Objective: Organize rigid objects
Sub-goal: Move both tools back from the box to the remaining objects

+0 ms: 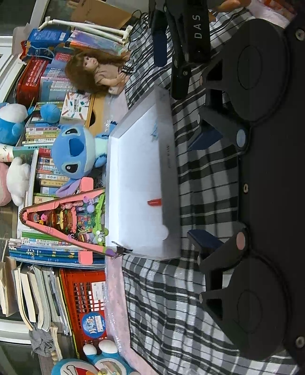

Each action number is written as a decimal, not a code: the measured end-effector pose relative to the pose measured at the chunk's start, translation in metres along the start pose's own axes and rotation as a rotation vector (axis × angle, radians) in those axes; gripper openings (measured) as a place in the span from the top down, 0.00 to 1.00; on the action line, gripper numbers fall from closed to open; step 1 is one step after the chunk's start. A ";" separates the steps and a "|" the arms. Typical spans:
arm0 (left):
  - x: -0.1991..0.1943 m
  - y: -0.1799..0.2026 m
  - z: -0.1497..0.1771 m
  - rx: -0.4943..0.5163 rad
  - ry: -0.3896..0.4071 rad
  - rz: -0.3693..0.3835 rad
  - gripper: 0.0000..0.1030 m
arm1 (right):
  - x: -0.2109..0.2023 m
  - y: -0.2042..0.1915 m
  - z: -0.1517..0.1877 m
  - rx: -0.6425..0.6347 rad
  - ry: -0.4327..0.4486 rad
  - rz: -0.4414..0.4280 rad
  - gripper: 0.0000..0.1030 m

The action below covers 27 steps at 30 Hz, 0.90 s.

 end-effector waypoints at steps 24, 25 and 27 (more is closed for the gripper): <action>-0.029 -0.004 0.049 0.022 0.044 0.012 0.19 | -0.032 -0.031 0.052 -0.012 0.041 0.030 0.00; -0.030 -0.004 0.051 0.024 0.046 0.012 0.19 | -0.033 -0.032 0.054 -0.011 0.042 0.033 0.00; -0.031 -0.005 0.054 0.030 0.051 0.011 0.18 | -0.035 -0.032 0.058 -0.007 0.043 0.040 0.00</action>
Point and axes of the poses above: each gripper's, at about its wrist camera, not at the fingertips, and x roughly the way its jaws point, y to its right, z to its underside, the point moved 2 cm from there along x, roughly the way its jaws point, and after that the axes turned 13 degrees about -x, right-handed, at the moved point
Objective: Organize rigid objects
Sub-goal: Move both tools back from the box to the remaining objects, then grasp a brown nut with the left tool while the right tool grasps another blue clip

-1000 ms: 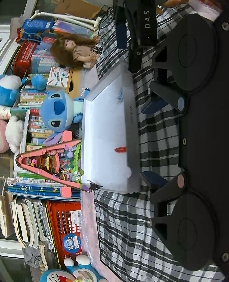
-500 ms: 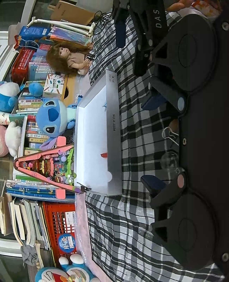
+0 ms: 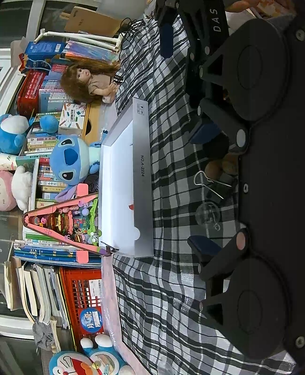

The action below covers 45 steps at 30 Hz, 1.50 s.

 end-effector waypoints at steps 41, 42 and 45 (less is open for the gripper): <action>-0.016 0.027 0.047 0.081 -0.023 0.038 0.77 | -0.017 0.003 0.036 0.067 -0.006 0.047 0.36; -0.015 0.027 0.047 0.080 -0.019 0.035 0.77 | -0.017 0.004 0.036 0.077 0.000 0.058 0.39; -0.014 0.026 0.046 0.089 0.018 0.021 0.75 | -0.017 0.009 0.038 0.109 0.009 0.081 0.41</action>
Point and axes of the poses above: each gripper's, at about its wrist camera, not at the fingertips, and x roughly the way its jaws point, y to its right, z to its underside, the point moved 2 cm from there along x, roughly the way its jaws point, and after that the axes turned 13 degrees about -x, right-handed, at the moved point
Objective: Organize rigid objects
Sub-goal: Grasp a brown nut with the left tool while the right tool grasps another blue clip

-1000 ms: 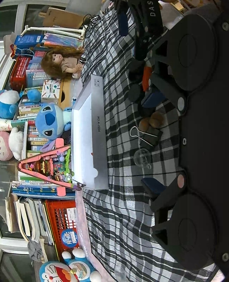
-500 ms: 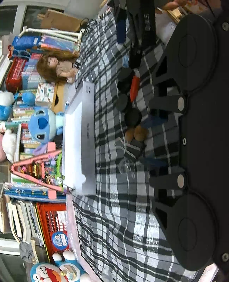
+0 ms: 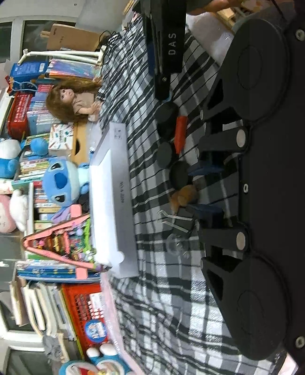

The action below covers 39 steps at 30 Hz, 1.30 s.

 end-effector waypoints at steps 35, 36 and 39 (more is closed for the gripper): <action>0.001 -0.003 -0.029 -0.002 0.018 0.011 0.82 | 0.008 -0.001 -0.012 0.039 0.006 -0.004 0.59; 0.002 -0.005 -0.032 -0.010 0.015 0.010 0.82 | 0.009 -0.001 -0.014 0.040 0.006 -0.006 0.59; 0.005 -0.009 -0.043 -0.035 0.009 0.009 0.82 | 0.012 0.000 -0.020 0.044 0.005 -0.012 0.59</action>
Point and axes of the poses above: each gripper's, at about its wrist camera, not at the fingertips, and x roughly the way its jaws point, y to its right, z to its underside, the point moved 2 cm from there along x, roughly the way its jaws point, and after that the axes turned 13 degrees about -x, right-handed, at the moved point
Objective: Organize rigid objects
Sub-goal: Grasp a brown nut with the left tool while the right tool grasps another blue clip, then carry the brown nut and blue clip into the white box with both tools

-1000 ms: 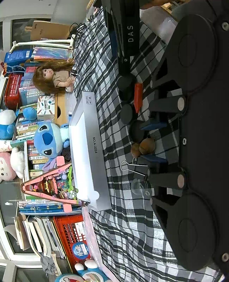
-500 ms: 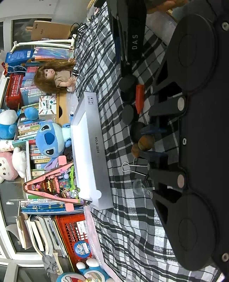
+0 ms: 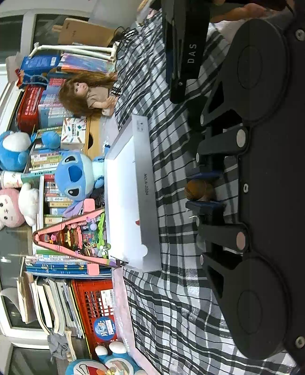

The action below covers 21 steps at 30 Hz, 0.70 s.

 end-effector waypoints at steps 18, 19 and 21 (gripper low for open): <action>0.023 -0.011 -0.059 -0.050 0.023 -0.007 0.82 | 0.019 0.005 -0.044 0.006 0.019 -0.024 0.59; 0.026 -0.011 -0.063 -0.055 0.022 -0.007 0.82 | 0.020 0.006 -0.046 0.007 0.017 -0.026 0.59; 0.031 -0.013 -0.069 -0.065 0.017 -0.007 0.82 | 0.024 0.008 -0.051 0.011 0.011 -0.030 0.59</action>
Point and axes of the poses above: each gripper's, at about its wrist camera, not at the fingertips, and x roughly the way its jaws point, y to its right, z to its underside, the point moved 2 cm from there along x, roughly the way its jaws point, and after that the axes turned 13 degrees about -x, right-handed, at the moved point
